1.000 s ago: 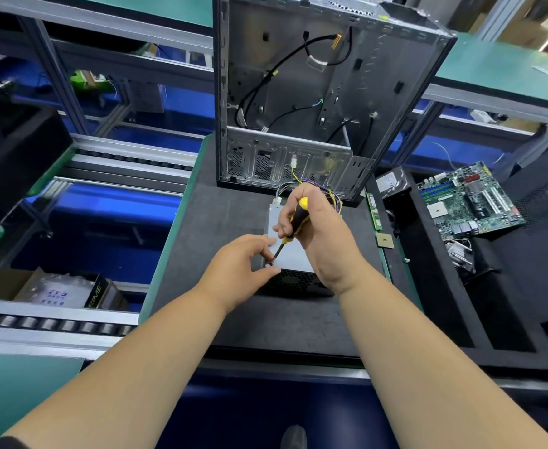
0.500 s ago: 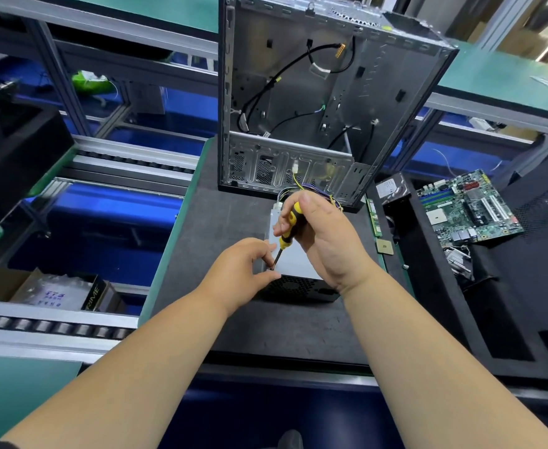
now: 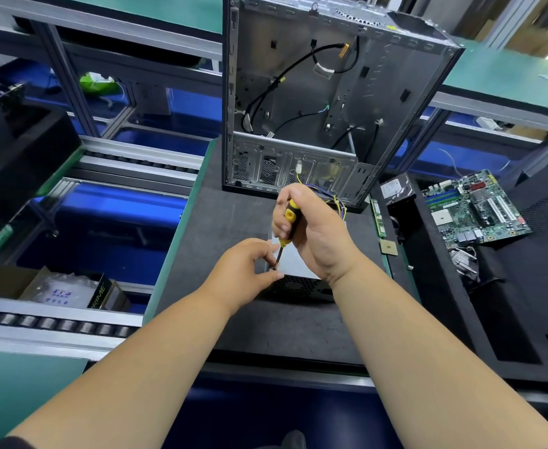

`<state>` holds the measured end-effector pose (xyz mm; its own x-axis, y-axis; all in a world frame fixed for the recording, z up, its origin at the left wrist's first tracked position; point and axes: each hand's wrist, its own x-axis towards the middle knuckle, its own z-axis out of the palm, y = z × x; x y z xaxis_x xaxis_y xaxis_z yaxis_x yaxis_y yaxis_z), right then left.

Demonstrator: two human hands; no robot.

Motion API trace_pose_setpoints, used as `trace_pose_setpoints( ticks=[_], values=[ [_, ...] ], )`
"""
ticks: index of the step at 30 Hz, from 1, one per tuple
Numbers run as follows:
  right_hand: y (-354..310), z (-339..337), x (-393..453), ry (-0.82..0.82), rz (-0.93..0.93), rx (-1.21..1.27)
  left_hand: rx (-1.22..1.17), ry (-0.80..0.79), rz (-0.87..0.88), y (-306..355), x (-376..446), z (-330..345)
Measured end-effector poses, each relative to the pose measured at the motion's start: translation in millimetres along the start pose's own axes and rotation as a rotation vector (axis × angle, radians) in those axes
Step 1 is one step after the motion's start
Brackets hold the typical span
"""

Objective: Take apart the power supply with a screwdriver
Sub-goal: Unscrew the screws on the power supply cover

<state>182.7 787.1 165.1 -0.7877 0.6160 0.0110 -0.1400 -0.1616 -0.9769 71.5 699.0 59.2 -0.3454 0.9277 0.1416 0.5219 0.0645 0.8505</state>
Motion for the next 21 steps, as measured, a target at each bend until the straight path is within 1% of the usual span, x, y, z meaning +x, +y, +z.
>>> trace_pose_setpoints(
  ticks=[3, 6, 11, 16, 21],
  values=[
    [1.6, -3.2, -2.0, 0.048, -0.014, 0.026, -0.010, -0.002, -0.006, 1.4, 0.8, -0.2],
    [3.1, -6.1, -4.1, 0.129, -0.029, 0.045, -0.032, 0.009, -0.029, 2.7, -0.1, 1.2],
    [5.2, -0.3, -2.3, 0.224, -0.045, 0.161, -0.026, 0.013, -0.031, 4.1, -1.5, 1.2],
    [4.2, 5.8, 1.2, 0.208, -0.030, 0.099, -0.053, 0.017, -0.036, 3.1, -1.5, 2.2],
    [0.3, 5.2, 0.0, 0.119, -0.023, 0.106, -0.046, 0.005, -0.042, 3.0, 1.6, 1.4]
  ],
)
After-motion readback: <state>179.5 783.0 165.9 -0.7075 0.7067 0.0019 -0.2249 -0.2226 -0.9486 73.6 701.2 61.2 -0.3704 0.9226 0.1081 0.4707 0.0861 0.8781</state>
